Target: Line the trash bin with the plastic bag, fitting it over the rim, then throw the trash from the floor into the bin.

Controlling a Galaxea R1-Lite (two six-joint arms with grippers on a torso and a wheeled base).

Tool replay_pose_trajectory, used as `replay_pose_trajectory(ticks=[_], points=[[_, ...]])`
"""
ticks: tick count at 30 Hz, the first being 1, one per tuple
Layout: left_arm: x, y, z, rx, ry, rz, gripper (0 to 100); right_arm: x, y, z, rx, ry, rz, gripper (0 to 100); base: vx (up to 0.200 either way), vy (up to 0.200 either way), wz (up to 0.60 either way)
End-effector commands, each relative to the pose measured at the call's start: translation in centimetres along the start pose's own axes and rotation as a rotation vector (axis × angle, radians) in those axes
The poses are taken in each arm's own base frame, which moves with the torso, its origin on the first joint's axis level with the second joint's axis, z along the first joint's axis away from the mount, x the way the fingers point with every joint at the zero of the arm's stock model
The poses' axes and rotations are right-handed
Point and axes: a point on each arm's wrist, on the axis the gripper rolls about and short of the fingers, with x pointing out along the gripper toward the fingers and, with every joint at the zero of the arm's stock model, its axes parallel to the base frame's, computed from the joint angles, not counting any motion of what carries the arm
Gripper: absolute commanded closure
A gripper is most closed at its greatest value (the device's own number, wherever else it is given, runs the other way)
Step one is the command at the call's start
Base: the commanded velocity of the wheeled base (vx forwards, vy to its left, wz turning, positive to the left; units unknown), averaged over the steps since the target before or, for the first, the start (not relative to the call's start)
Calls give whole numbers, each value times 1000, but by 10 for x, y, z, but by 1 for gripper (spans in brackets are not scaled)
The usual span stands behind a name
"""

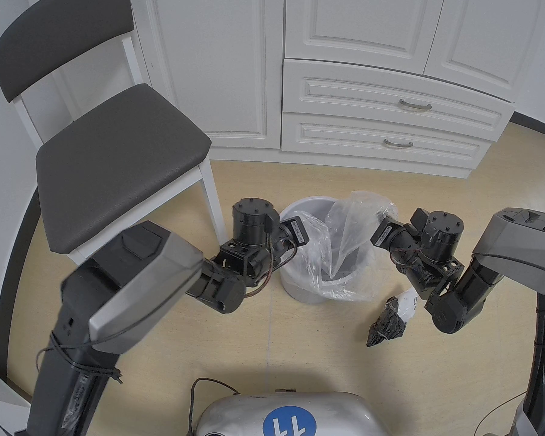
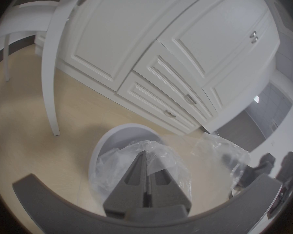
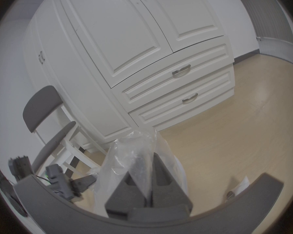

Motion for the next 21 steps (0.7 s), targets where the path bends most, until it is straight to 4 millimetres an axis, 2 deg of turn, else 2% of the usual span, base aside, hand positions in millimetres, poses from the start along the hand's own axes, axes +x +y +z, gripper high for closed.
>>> replay_pose_trajectory(ticks=[1,5,13,21], points=[[-52,-8,60,78,32,-99,100,-11,-12,2,-147,27,-35,100,0,0,0],[-58,3,59,122,78,-105,100,-20,-26,-3,-285,75,-70,100,0,0,0],[-54,21,48,198,135,-66,100,-36,-48,-10,-469,164,-122,100,0,0,0],[-57,36,46,249,224,-2,100,-50,-63,-12,-593,231,-156,100,0,0,0]])
